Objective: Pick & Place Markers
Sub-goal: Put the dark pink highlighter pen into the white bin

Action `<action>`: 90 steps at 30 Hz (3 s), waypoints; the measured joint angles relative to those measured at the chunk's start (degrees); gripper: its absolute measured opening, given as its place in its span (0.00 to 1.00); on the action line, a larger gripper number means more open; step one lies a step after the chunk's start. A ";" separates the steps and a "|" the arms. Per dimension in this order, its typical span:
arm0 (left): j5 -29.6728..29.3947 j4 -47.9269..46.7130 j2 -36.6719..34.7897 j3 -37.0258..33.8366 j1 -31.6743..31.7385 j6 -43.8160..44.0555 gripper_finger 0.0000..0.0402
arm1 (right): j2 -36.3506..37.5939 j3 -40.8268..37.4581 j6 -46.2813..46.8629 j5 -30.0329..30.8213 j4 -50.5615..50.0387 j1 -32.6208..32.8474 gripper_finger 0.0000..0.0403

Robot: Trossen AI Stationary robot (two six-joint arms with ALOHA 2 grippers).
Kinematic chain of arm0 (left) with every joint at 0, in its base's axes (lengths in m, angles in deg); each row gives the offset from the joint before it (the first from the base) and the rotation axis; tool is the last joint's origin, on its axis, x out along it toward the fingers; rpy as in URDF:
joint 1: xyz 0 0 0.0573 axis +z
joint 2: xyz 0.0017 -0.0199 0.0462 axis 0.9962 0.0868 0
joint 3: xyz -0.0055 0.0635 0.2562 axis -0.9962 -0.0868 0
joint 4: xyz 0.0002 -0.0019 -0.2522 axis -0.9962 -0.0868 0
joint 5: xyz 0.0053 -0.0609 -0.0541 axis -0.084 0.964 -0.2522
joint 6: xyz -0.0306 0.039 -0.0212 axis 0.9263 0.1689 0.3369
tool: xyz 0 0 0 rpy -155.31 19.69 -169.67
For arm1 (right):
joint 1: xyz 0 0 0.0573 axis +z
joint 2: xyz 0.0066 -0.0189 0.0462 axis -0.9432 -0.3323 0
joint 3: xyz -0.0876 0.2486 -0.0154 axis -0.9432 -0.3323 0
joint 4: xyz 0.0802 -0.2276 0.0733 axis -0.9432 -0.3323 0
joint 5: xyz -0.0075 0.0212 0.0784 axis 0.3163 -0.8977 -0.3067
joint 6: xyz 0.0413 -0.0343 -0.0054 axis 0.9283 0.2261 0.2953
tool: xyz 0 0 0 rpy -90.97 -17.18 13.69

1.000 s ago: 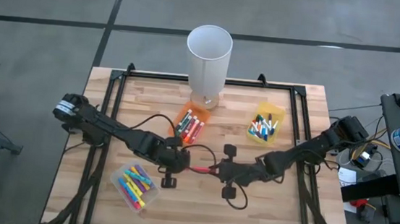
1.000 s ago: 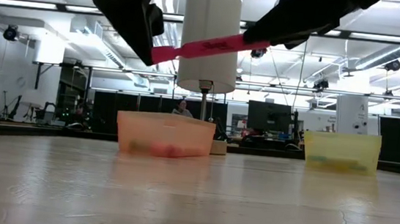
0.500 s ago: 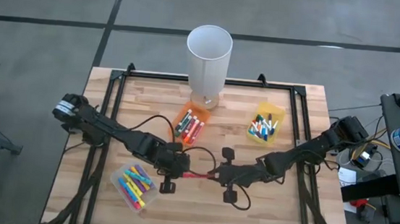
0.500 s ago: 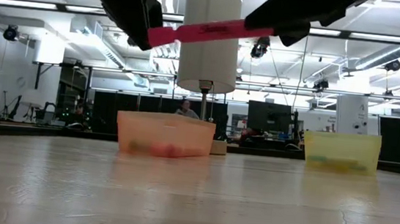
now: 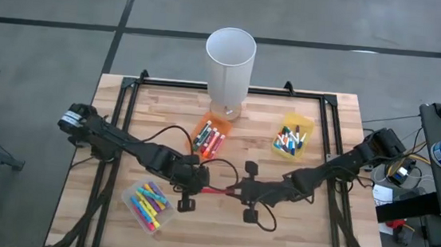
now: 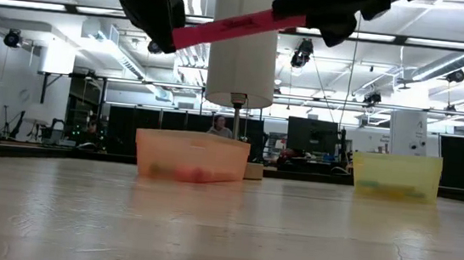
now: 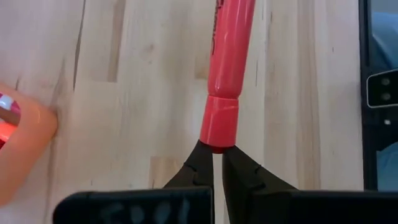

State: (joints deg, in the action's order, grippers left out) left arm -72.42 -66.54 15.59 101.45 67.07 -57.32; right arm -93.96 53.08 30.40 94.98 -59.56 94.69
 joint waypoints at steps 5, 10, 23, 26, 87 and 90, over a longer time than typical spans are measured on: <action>0.25 -0.85 0.00 0.39 0.10 -0.48 0.01 | -0.18 0.00 0.04 -0.13 -0.22 -0.07 0.16; 0.33 -0.82 0.00 0.39 0.14 0.56 0.05 | -0.14 0.00 -0.14 -0.20 -0.22 -0.07 0.16; -0.10 -0.86 0.00 0.52 0.13 1.40 0.28 | -0.16 0.07 -0.20 -0.80 -0.94 -0.09 0.16; -0.70 -2.40 0.00 0.64 0.23 1.27 0.33 | -0.21 0.13 -0.02 -0.76 -1.27 -0.09 0.16; -24.19 -22.44 -30.86 8.23 -0.01 0.44 0.45 | -34.46 36.41 14.25 -2.01 8.74 -3.72 0.16; -24.17 -22.44 -30.64 8.17 -0.01 0.42 0.45 | -36.54 38.43 15.11 -2.47 9.17 -4.42 0.16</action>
State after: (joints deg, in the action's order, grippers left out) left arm -96.58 -88.98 -15.05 109.62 67.06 -56.90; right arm -130.50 91.51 45.51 92.50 -50.39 90.27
